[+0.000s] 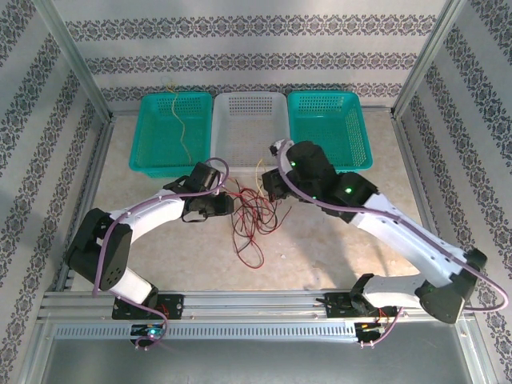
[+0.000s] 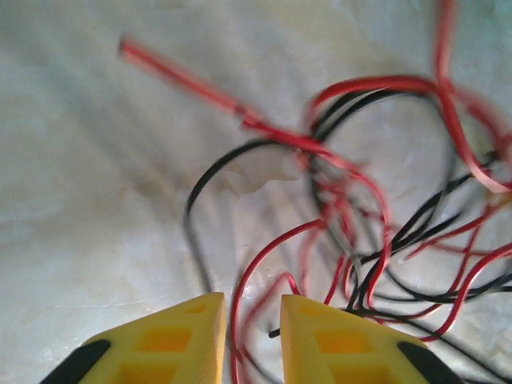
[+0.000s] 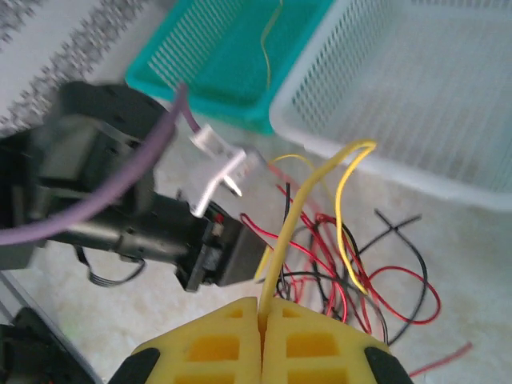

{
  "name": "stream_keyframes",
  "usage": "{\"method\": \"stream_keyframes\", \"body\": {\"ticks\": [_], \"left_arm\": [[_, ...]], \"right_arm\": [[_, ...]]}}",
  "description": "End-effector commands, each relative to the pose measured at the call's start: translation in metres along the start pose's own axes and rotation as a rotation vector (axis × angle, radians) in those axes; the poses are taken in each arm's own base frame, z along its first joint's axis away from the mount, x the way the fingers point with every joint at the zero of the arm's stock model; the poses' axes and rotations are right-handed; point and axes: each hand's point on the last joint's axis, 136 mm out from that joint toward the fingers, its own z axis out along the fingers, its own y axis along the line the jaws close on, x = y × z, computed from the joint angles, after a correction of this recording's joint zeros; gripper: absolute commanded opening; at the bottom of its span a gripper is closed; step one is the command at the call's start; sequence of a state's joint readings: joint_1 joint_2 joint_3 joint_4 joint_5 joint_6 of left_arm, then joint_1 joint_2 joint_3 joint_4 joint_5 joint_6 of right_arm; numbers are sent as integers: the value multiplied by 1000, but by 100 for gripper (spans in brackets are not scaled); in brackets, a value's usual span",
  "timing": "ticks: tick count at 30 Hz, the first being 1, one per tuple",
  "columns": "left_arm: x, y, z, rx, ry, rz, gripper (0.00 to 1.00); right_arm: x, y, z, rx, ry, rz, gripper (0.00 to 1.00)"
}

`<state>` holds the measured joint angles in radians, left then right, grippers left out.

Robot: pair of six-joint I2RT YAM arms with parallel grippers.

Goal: Untangle the cables
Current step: Pick up the cable from the center of the table, then place the cable into the container.

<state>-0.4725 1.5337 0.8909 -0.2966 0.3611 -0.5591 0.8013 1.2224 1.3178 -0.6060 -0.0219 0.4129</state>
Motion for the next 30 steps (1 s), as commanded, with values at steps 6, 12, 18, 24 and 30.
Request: {"method": "stream_keyframes", "body": {"ticks": [6,12,18,24,30], "left_arm": [[1,-12,-7,22,-10,42,14],[-17,-40,-57,78,-107,117,44],[-38,-71,-127,100,-235,281,65],[-27,-81,-158,104,-213,445,72],[-44,-84,-197,68,-364,517,79]], "right_arm": [[-43,25,-51,-79,-148,-79,4],[-51,28,-65,-90,-187,-95,5],[-52,26,-64,-74,-186,-102,5],[-52,22,-65,-54,-188,-108,5],[-53,24,-72,-59,-194,-114,6]]}}
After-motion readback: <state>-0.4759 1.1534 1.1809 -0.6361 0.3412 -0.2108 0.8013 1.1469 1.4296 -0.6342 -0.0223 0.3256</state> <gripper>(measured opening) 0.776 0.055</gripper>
